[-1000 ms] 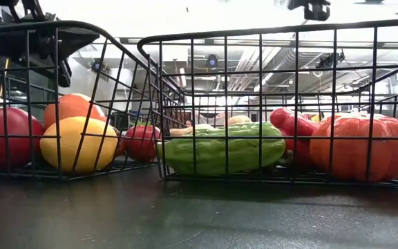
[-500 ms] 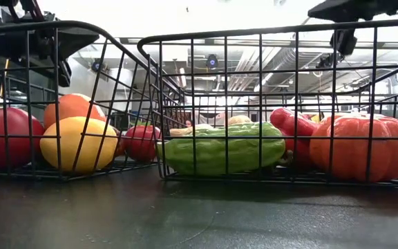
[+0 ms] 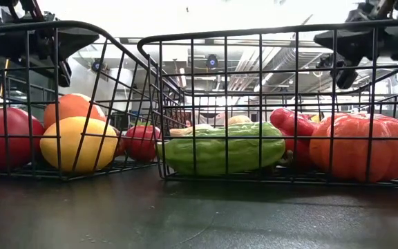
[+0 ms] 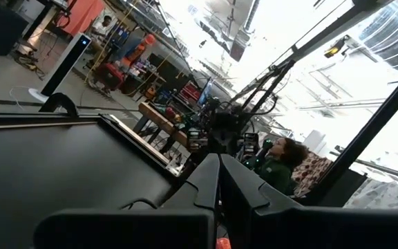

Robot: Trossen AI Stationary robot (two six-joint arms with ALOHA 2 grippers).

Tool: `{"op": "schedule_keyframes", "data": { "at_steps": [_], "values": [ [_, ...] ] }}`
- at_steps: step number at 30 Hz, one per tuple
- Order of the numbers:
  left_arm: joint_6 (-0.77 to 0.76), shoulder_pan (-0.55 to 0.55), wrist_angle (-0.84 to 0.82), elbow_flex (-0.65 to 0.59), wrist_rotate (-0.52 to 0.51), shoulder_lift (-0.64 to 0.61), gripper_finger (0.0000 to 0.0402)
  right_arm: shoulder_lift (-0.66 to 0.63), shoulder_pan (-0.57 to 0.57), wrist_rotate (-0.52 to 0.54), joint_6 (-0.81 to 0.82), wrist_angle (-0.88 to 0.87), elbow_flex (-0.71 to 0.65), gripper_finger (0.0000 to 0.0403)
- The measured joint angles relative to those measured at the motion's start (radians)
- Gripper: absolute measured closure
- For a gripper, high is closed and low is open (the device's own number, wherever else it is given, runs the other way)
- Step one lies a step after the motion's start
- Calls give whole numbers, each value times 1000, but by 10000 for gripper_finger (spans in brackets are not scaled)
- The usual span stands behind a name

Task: Sort produce into baskets
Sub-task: Return to Home Position

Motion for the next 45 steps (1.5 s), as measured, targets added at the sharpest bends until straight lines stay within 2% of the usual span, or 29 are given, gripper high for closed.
{"op": "schedule_keyframes", "data": {
  "at_steps": [5,7,11,16,23,29,31,37,45],
  "values": [
    [-1,0,0,0,0,0,401,-14,0,7,41,274,-137,403],
    [-1,0,0,0,0,0,401,-13,0,9,42,312,-147,403],
    [-1,0,-6,0,0,-1,401,-12,11,-8,24,284,-143,403],
    [-1,0,-31,0,1,-59,401,-13,40,-59,-8,220,-143,403],
    [0,7,-201,0,0,-201,401,-12,46,-52,7,99,-143,403],
    [-1,6,-374,0,-4,-198,401,-13,46,-43,-1,-56,-138,403],
    [-1,5,-374,0,5,-199,401,-14,46,-40,-7,-83,-137,403],
    [-1,5,-372,0,16,-199,401,-12,46,-48,-184,-34,-138,403],
    [-1,5,-373,0,16,-199,401,-12,46,-109,-310,-39,-139,403]
  ]
}}
